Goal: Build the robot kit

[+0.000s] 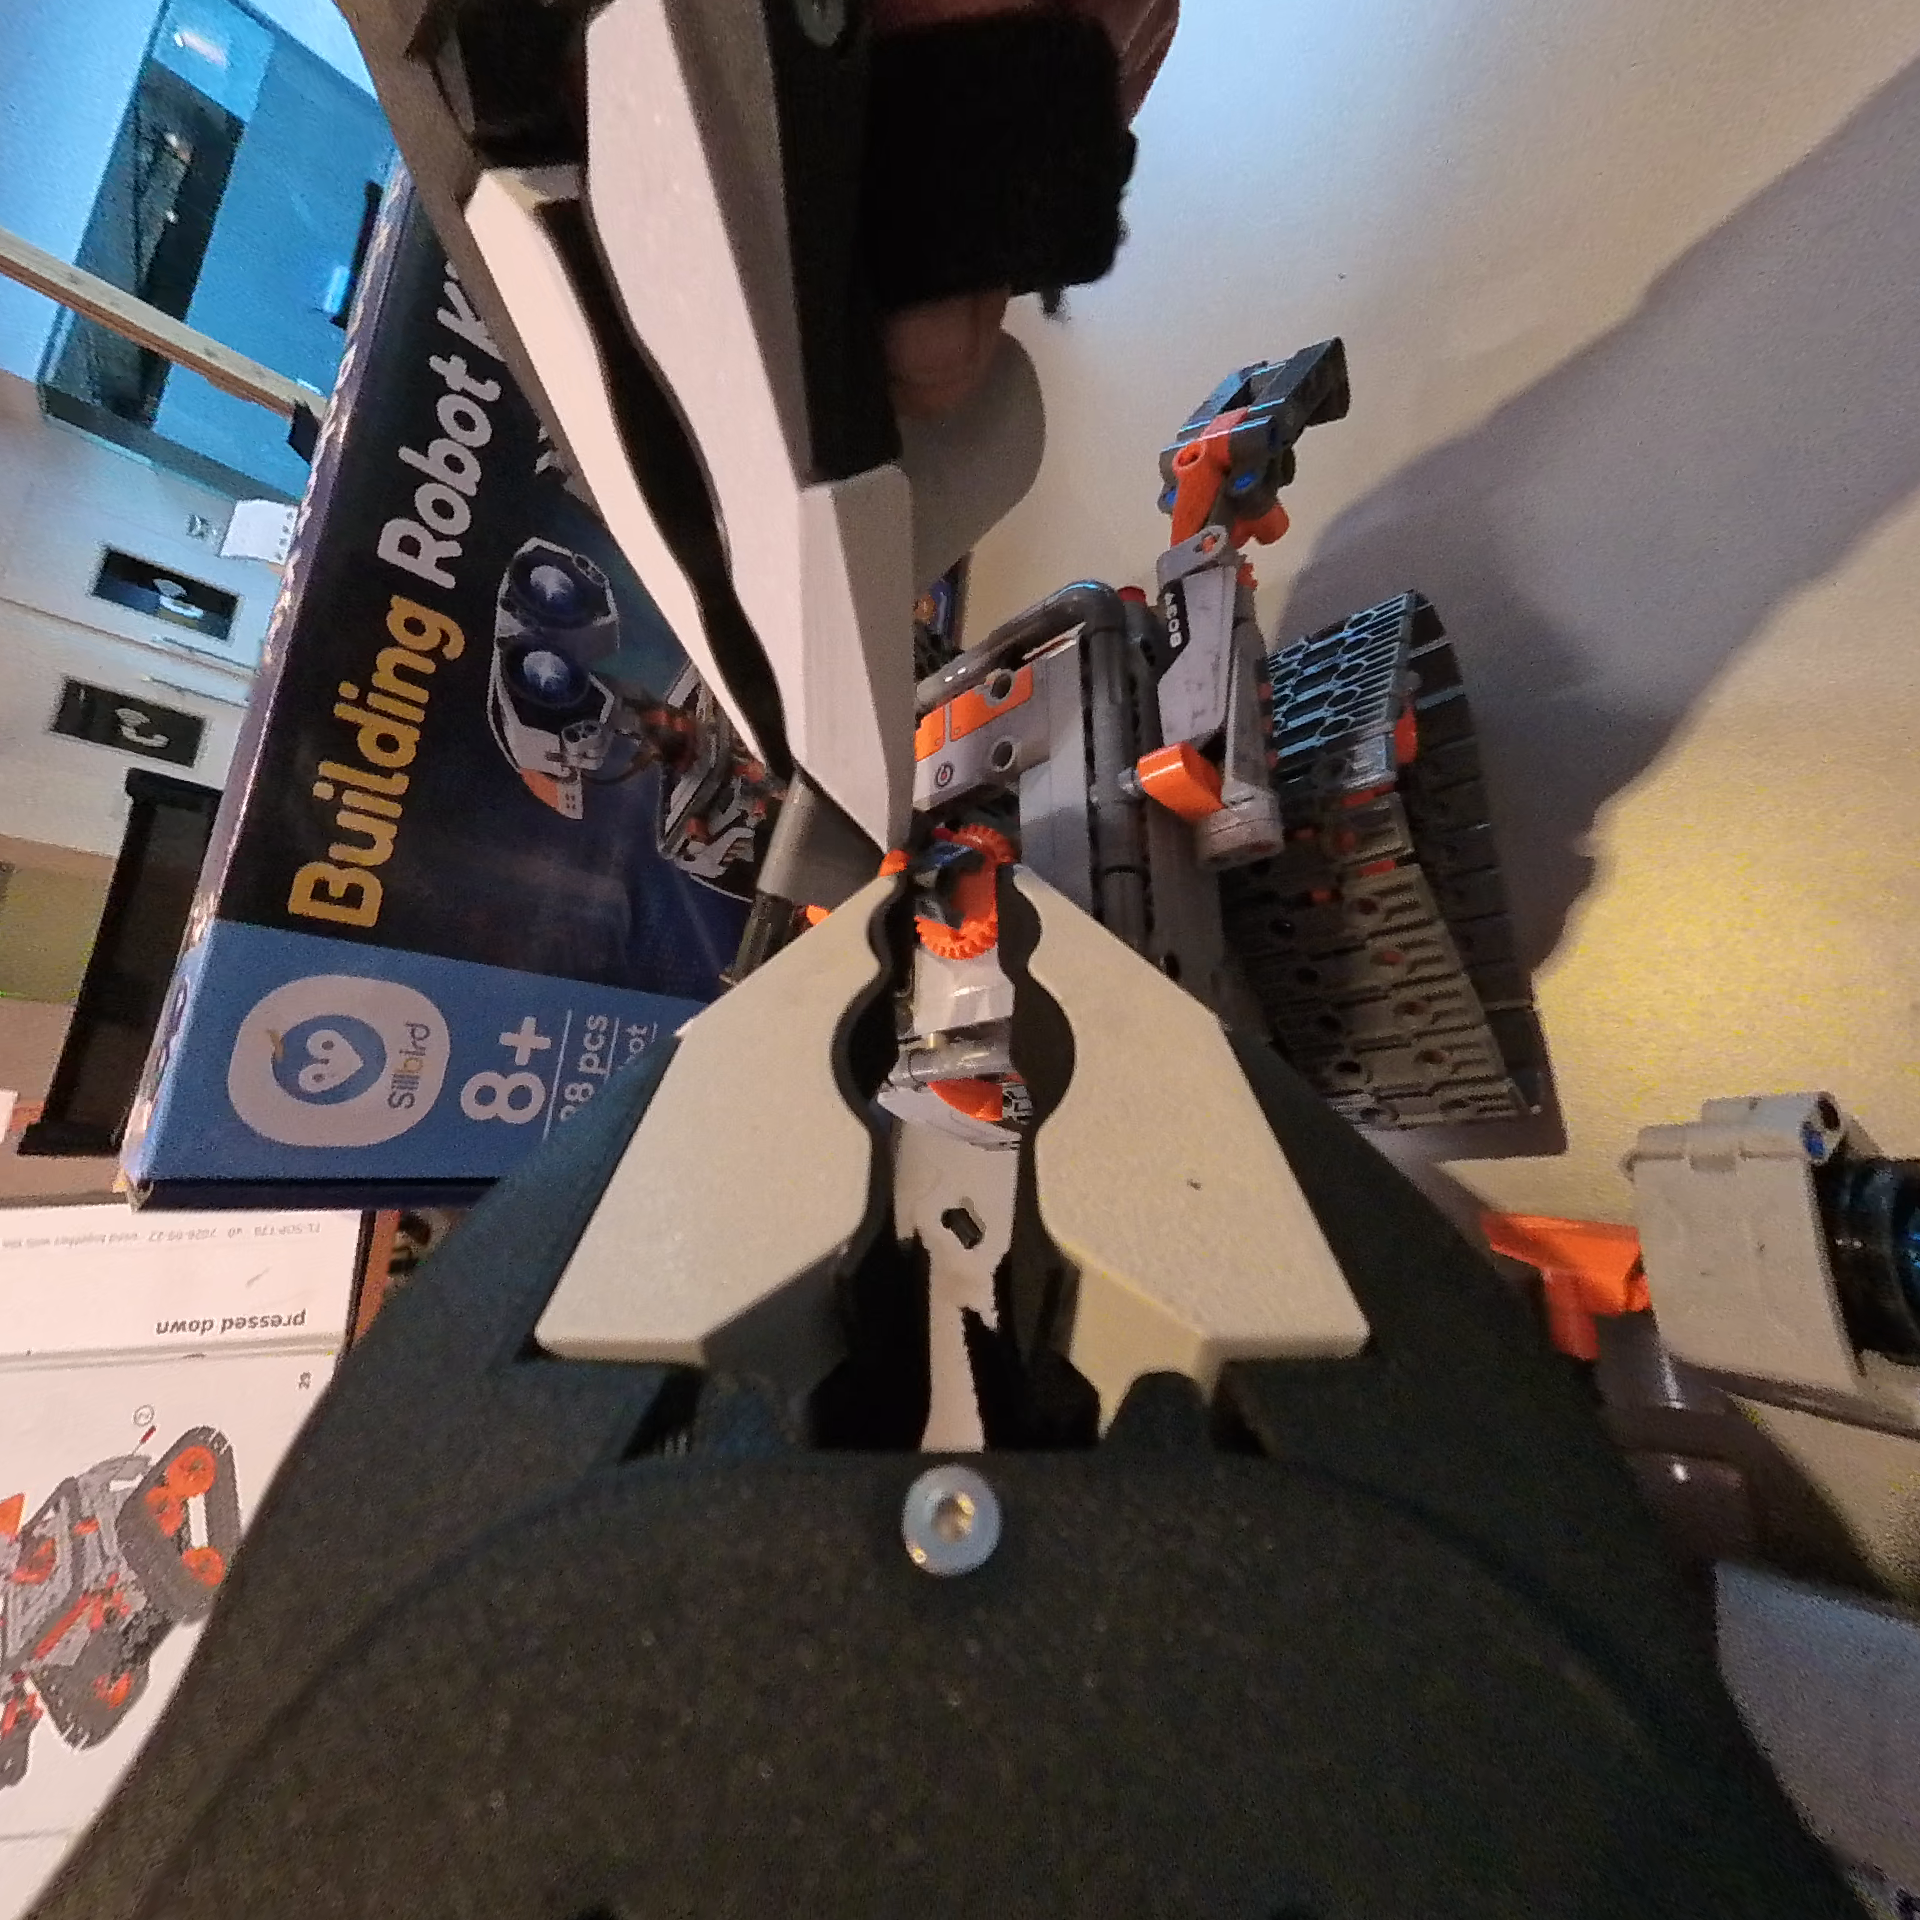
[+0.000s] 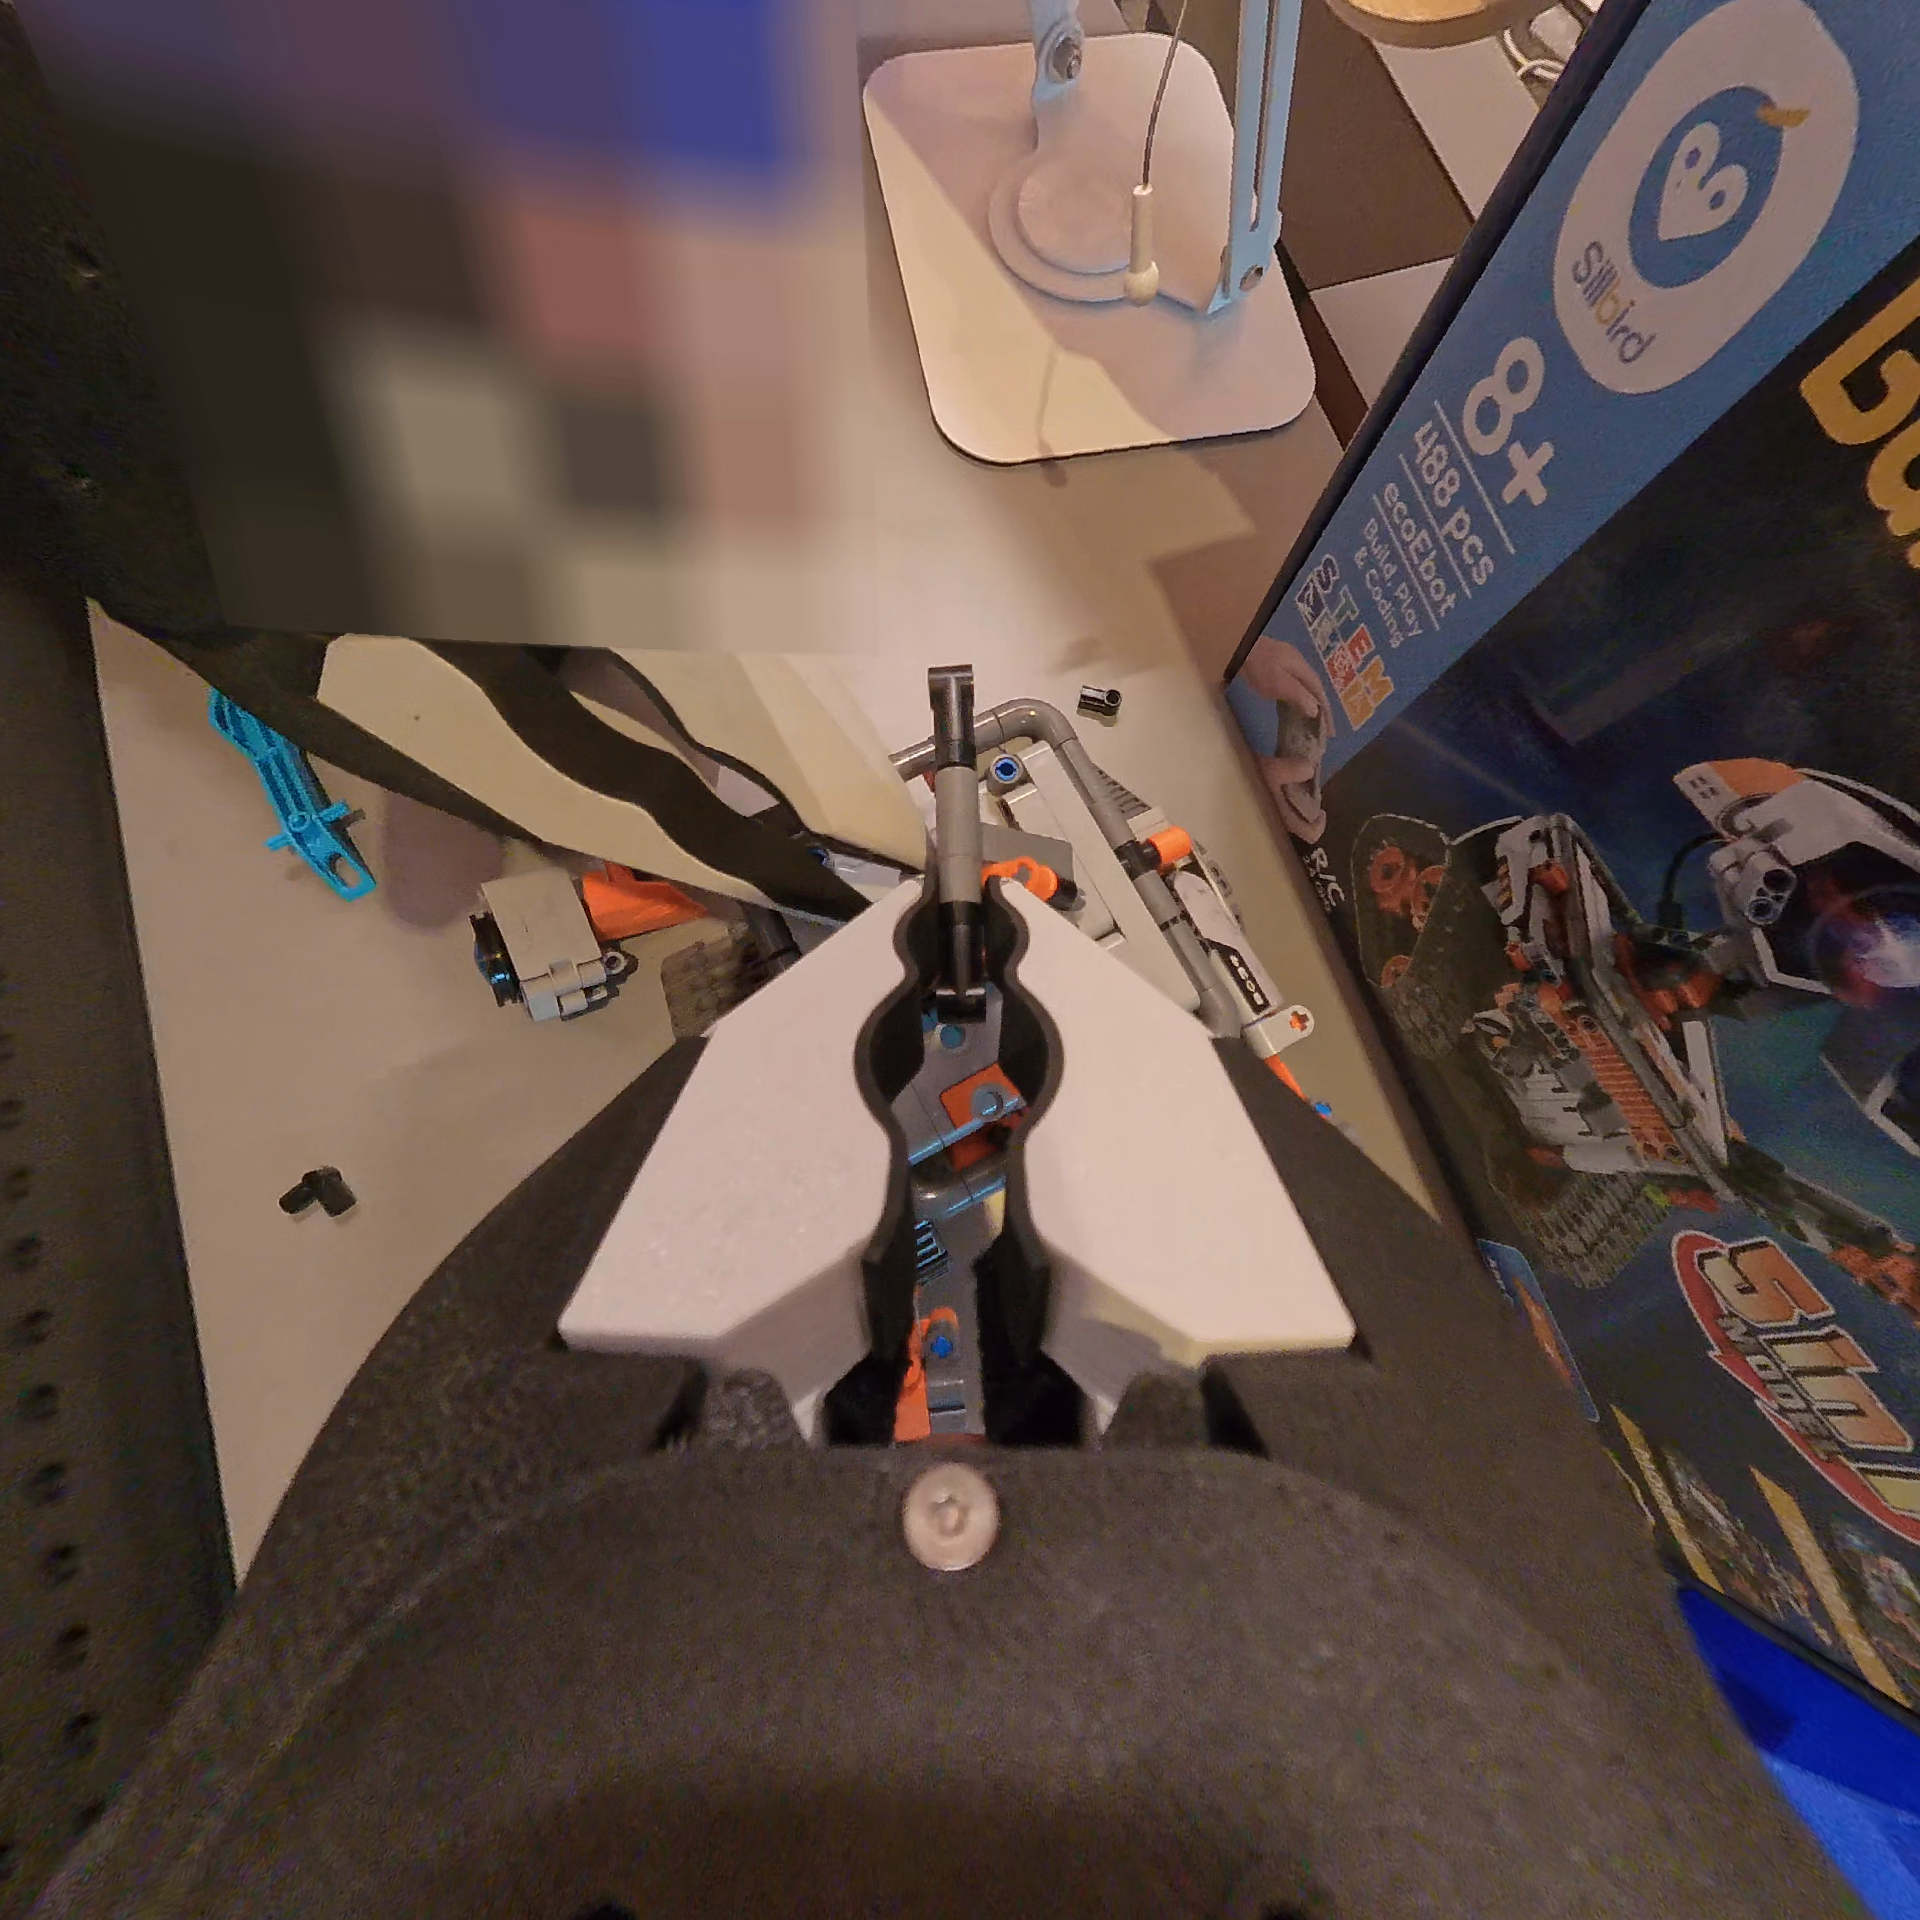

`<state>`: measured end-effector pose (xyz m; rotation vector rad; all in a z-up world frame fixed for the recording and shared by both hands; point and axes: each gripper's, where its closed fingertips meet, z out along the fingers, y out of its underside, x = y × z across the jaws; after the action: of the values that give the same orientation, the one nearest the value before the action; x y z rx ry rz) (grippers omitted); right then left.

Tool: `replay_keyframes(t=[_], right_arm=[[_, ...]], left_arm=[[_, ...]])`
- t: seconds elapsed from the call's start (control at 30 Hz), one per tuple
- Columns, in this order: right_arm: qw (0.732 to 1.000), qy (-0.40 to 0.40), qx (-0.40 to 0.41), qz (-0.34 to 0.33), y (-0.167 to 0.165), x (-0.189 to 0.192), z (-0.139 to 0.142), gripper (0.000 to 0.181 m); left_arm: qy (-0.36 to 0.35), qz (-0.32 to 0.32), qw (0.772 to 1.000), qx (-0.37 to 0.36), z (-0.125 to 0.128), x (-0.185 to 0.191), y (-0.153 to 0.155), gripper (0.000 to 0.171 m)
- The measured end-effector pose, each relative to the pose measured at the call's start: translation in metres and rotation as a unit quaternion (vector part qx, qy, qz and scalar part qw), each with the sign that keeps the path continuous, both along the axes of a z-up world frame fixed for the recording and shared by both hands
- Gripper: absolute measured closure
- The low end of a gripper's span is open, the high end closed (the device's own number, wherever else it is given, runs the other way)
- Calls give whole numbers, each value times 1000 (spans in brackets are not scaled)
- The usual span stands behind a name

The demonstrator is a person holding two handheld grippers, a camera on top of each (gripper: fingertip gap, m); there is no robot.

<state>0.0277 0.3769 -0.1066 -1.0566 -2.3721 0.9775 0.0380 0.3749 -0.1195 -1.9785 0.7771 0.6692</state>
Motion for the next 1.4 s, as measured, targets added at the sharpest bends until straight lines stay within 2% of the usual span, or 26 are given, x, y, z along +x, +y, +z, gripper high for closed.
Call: replay_keyframes(t=[0.23, 0.4, 0.93, 1.07, 1.2, 1.4], right_arm=[[1000, -2, -8, -1, 0, 0, 0, 175], [1000, -4, -14, -3, 0, -1, 1, 175], [1000, -3, -18, -12, 1, -3, 2, 176], [1000, 3, -16, -20, 5, -4, 5, 176], [1000, 8, -17, -24, 8, -5, 7, 176], [999, 12, -19, -29, 11, -5, 9, 175]], left_arm=[[46, -74, 996, 21, 4, 23, -2, 166], [32, -73, 997, 5, -6, 17, 3, 171], [15, -59, 998, 1, -7, 0, -1, 171], [28, -35, 999, -11, -10, -13, -3, 171], [-7, -36, 999, -5, -8, -13, -5, 171], [-34, -37, 999, 6, -2, -13, -4, 159]])
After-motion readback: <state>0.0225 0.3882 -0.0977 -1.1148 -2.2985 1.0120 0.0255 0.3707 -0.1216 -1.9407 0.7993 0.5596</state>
